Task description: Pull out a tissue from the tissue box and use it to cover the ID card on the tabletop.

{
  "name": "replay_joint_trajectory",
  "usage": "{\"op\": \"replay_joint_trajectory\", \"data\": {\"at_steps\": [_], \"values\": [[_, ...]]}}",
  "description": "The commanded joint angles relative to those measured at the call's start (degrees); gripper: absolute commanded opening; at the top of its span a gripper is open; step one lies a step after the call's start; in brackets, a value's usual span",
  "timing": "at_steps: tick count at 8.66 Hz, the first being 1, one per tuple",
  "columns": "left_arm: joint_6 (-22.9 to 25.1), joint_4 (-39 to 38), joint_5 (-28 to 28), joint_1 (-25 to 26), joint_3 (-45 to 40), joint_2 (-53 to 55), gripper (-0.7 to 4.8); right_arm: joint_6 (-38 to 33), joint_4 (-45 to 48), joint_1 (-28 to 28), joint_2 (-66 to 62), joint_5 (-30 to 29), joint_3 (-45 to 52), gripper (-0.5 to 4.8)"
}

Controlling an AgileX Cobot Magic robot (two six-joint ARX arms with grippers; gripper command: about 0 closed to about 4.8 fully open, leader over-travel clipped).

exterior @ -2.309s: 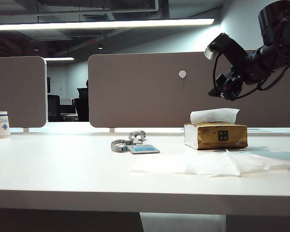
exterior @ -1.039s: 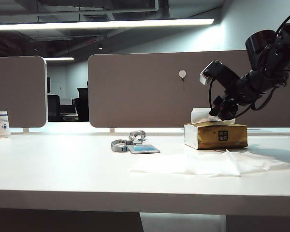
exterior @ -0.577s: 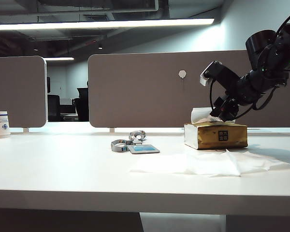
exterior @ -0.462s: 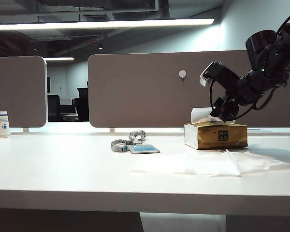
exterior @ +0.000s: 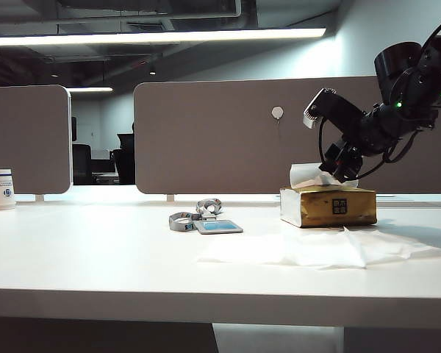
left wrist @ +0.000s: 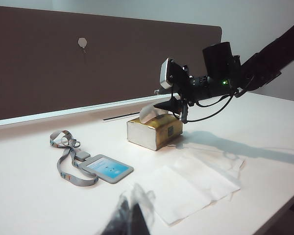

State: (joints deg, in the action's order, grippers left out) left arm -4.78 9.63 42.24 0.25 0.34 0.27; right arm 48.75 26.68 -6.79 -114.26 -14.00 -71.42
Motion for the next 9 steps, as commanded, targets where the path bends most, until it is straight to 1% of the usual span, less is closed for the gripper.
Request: {"op": "replay_joint_trajectory", "data": {"at_steps": [1, 3, 5, 7, 8, 9], "values": [[-0.2, 0.6, 0.0, 0.0, 0.2, 0.0, -0.05, 0.4, 0.1, 0.1, -1.5, 0.5, -0.9, 2.34], [-0.2, 0.6, 0.0, 0.0, 0.2, 0.0, -0.05, 0.4, -0.3, 0.1, -2.2, 1.0, -0.9, 2.33], [-0.2, 0.6, 0.0, 0.0, 0.2, 0.0, -0.05, 0.4, -0.3, 0.1, -2.2, 1.1, -0.9, 1.65], [-0.2, 0.6, -0.1, 0.0, 0.2, 0.0, -0.05, 0.4, -0.3, 0.1, -2.2, 1.3, -0.9, 0.83], [-0.2, 0.6, -0.2, 0.0, 0.2, 0.0, -0.05, 0.3, -0.3, 0.1, -2.2, 1.3, -0.9, 0.73], [-0.2, 0.6, -0.2, 0.0, 0.2, 0.0, -0.05, 0.3, -0.3, 0.1, -2.2, 1.3, -0.9, 0.16]]}}
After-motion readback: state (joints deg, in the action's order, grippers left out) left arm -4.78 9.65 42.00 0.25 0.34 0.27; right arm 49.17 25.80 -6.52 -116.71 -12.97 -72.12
